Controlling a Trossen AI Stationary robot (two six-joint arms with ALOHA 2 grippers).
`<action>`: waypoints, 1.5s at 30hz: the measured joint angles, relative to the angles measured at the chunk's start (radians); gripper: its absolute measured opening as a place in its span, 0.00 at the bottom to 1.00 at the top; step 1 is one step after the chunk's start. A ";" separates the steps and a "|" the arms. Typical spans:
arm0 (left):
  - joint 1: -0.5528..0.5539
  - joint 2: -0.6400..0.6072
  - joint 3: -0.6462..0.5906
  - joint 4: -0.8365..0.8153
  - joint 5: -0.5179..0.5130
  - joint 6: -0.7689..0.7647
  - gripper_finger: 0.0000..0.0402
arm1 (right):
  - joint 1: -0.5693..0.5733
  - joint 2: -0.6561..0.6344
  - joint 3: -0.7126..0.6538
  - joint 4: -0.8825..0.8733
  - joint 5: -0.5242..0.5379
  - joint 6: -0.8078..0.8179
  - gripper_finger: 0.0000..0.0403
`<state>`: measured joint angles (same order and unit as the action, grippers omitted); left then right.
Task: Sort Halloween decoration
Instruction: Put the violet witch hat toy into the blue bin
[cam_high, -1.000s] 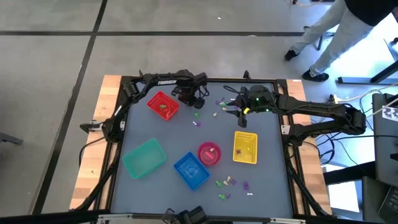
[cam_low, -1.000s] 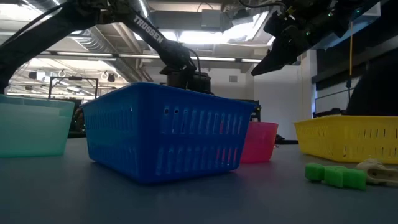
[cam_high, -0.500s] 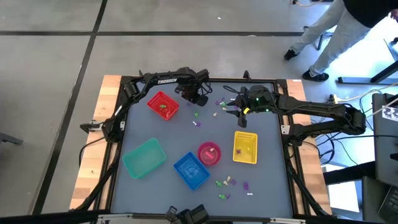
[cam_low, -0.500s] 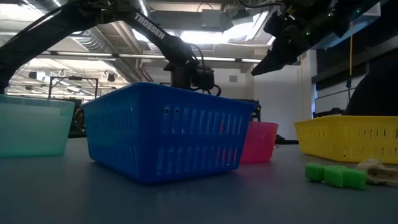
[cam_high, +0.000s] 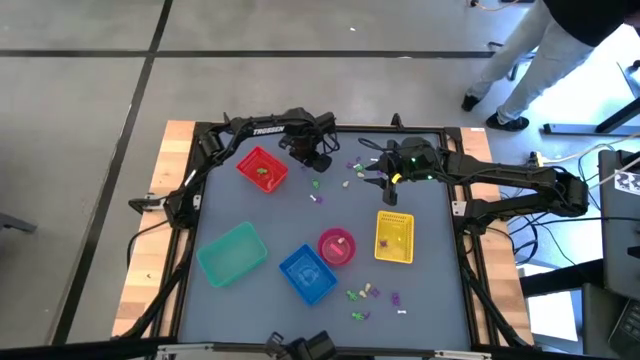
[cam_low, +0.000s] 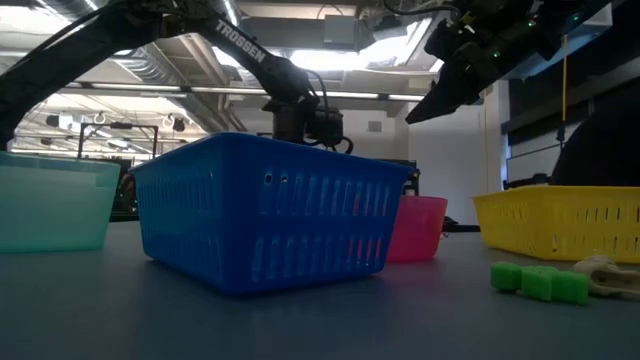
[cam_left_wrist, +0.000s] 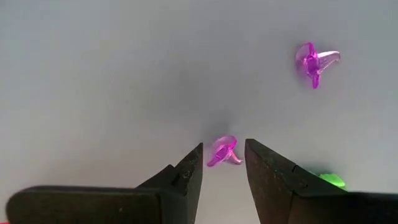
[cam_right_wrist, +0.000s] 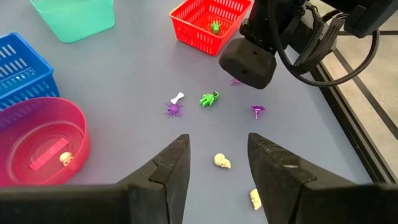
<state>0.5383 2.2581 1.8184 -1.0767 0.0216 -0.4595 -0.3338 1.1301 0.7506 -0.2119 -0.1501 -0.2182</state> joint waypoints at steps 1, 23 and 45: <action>-0.003 0.000 0.000 0.000 -0.001 0.000 0.26 | 0.000 0.000 0.000 0.000 0.000 0.000 0.39; -0.024 -0.004 -0.015 -0.023 -0.058 0.000 0.26 | 0.000 0.000 0.000 -0.001 0.000 0.000 0.39; -0.030 -0.004 -0.041 0.019 -0.058 -0.003 0.26 | 0.000 0.000 0.000 -0.001 0.000 0.000 0.39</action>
<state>0.5083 2.2543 1.7779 -1.0575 -0.0360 -0.4622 -0.3337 1.1301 0.7506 -0.2125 -0.1501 -0.2184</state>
